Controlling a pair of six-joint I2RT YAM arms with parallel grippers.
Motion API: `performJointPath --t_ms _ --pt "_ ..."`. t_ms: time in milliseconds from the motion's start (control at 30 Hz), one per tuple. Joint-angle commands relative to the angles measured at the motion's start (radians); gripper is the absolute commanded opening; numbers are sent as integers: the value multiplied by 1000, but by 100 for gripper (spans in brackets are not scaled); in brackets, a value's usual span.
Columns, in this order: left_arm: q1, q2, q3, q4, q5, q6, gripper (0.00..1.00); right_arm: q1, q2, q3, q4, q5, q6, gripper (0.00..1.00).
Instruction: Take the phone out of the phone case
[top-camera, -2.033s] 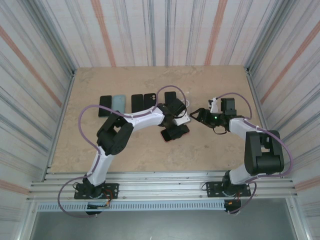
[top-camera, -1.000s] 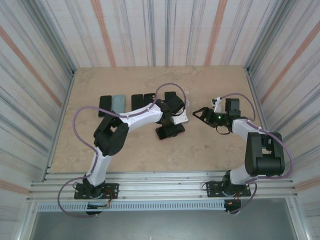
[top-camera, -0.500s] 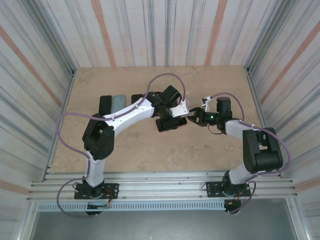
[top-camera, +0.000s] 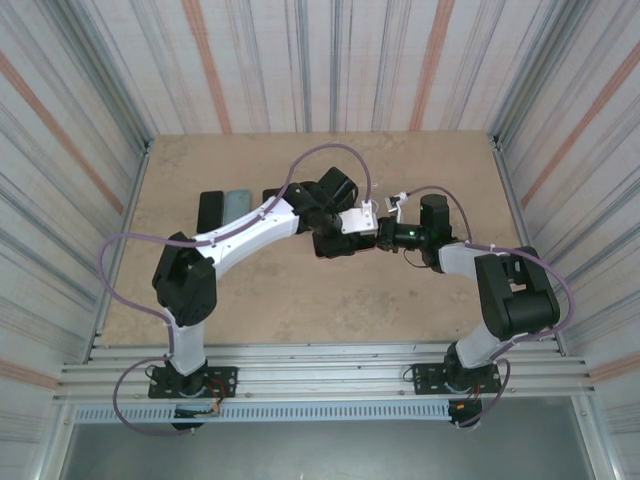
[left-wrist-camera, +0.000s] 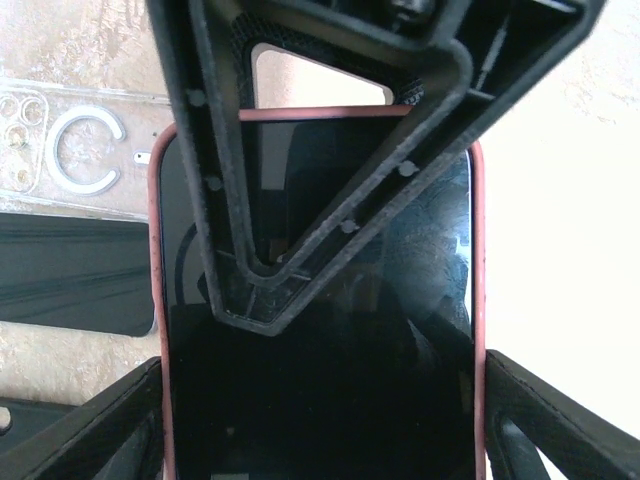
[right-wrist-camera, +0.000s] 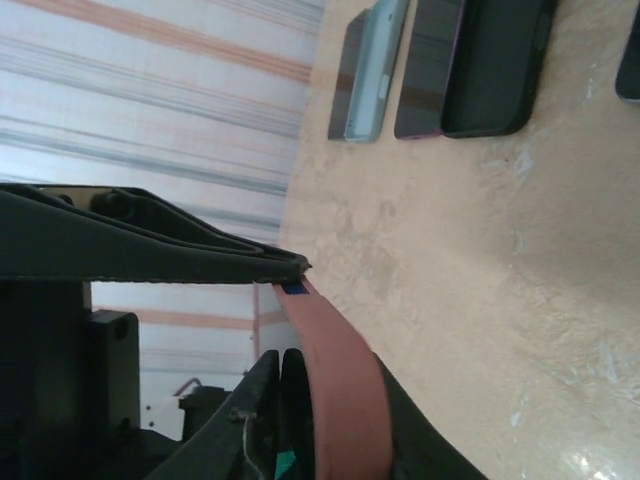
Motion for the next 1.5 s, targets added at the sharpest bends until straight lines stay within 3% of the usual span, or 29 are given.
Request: performJointPath --t_ms 0,167,333,600,767,867,1167,1300,1467 --pt "8 -59 5 40 9 48 52 13 10 -7 52 -26 54 18" --pt "9 -58 4 39 -9 39 60 14 9 -4 78 -32 85 3" --pt "8 -65 4 44 -49 15 86 11 -3 -4 91 -14 110 0" --pt "57 -141 -45 105 -29 -185 96 -13 -45 -2 115 110 166 0" --pt "130 -213 -97 178 0 -498 96 -42 -50 -25 223 226 280 1" --pt "164 -265 -167 260 11 -766 95 -46 -55 -42 312 321 383 1" --pt "208 -375 -468 704 30 -1467 87 -1 -129 -87 459 615 492 1" --pt "207 -376 -578 930 30 -1708 85 26 -155 -101 503 685 529 2" --pt "202 -328 -649 1179 39 -1903 82 61 -194 -115 504 722 547 2"
